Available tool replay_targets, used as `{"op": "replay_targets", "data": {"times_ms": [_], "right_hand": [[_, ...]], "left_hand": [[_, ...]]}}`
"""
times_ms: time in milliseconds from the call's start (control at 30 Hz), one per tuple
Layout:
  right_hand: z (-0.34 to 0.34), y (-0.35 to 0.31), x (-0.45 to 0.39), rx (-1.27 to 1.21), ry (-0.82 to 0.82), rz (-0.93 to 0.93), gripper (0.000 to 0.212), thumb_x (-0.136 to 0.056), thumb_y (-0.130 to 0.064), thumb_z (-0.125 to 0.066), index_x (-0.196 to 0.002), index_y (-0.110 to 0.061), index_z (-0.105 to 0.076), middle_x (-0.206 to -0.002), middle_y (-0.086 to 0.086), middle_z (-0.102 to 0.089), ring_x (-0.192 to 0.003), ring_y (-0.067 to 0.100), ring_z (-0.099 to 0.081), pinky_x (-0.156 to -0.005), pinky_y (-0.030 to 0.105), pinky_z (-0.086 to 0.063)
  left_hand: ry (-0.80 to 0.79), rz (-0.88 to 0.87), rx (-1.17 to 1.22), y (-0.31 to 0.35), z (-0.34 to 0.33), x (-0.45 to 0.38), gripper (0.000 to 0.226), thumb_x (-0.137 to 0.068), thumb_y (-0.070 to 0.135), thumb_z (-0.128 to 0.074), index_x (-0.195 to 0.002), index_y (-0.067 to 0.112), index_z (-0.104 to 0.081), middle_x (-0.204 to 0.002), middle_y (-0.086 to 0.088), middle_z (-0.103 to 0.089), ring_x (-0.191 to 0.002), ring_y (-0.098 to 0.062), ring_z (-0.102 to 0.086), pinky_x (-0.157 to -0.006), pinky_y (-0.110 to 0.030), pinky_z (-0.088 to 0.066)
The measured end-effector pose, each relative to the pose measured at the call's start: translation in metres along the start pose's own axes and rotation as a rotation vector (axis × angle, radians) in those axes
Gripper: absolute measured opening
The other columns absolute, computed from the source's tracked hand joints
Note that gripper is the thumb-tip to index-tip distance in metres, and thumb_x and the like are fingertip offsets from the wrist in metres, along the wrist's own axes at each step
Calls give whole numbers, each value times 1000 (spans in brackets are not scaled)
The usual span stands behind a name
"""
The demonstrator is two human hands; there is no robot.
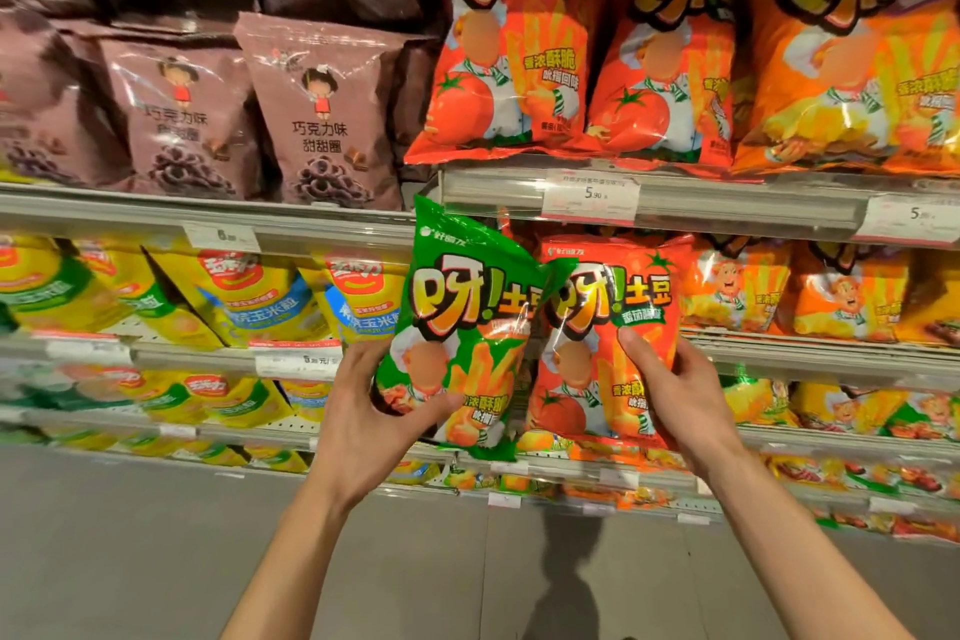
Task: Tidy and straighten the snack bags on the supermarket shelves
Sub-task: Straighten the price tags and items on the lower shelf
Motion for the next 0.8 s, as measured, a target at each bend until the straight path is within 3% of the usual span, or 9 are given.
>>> {"op": "replay_targets", "data": {"times_ms": [100, 200, 333, 467, 500, 567, 633, 800], "right_hand": [[-8, -7, -2, 3, 8, 15, 40, -88, -64, -66, -109, -30, -72, -99, -14, -78, -100, 12, -72, -97, 43, -54], [-15, -12, -1, -6, -2, 22, 39, -88, -62, -67, -110, -31, -72, -99, -15, -78, -99, 11, -72, -96, 43, -54], [-26, -24, -4, 4, -20, 25, 45, -85, -65, -67, -111, -28, -69, -101, -11, -76, -100, 13, -70, -96, 43, -54], [-42, -40, -10, 17, -58, 46, 43, -87, -67, -65, -107, -29, -67, -101, -4, -75, -98, 17, -69, -98, 50, -54], [-46, -42, -13, 14, -67, 46, 53, -85, -71, -64, -116, -28, -65, -111, -3, -74, -106, 18, -67, -101, 50, -52], [-55, -45, -22, 1, -72, 33, 94, -72, -87, -62, -141, -24, -53, -137, 0, -64, -127, 24, -59, -108, 53, -48], [-65, -48, -35, -21, -71, 16, 112, -63, -96, -57, -147, -22, -47, -147, 6, -56, -135, 31, -53, -108, 56, -47], [-91, -67, -62, -102, 17, -19, 101, -76, -83, -55, -150, -16, -42, -151, 9, -50, -137, 35, -48, -112, 53, -42]], "left_hand": [[-5, -15, -37, -2, 11, 6, 75, -54, 70, -86, -115, 32, -64, -117, 18, -58, -111, 5, -55, -85, -12, -42], [40, -18, -31, -7, 23, 11, 79, -52, 70, -86, -117, 32, -63, -117, 12, -62, -112, -5, -59, -93, -29, -50], [150, -60, 9, 4, 37, 14, 60, -59, 66, -85, -110, 40, -64, -113, 9, -61, -107, -18, -63, -88, -46, -55], [260, -69, 49, 20, 47, 9, 49, -66, 63, -83, -102, 36, -65, -110, 5, -58, -103, -23, -63, -84, -49, -55], [292, -70, 68, 24, 49, 7, 44, -67, 62, -83, -100, 40, -65, -110, 5, -58, -103, -23, -63, -83, -46, -55], [340, -79, 95, 33, 52, 3, 35, -70, 59, -84, -95, 47, -62, -107, 5, -57, -101, -22, -62, -81, -41, -53], [361, -79, 99, 40, 53, -2, 31, -73, 55, -85, -91, 48, -61, -106, 3, -56, -99, -20, -60, -81, -38, -52], [371, -61, 62, 42, 54, -10, 37, -74, 57, -84, -99, 40, -64, -116, 4, -58, -112, -17, -59, -92, -43, -53]]}}
Point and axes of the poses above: each hand's wrist, its own x-axis away from the middle knuckle, its own z-axis out of the back of the hand, y = z × x, the point moved 5 cm from there along -x, towards the middle knuckle
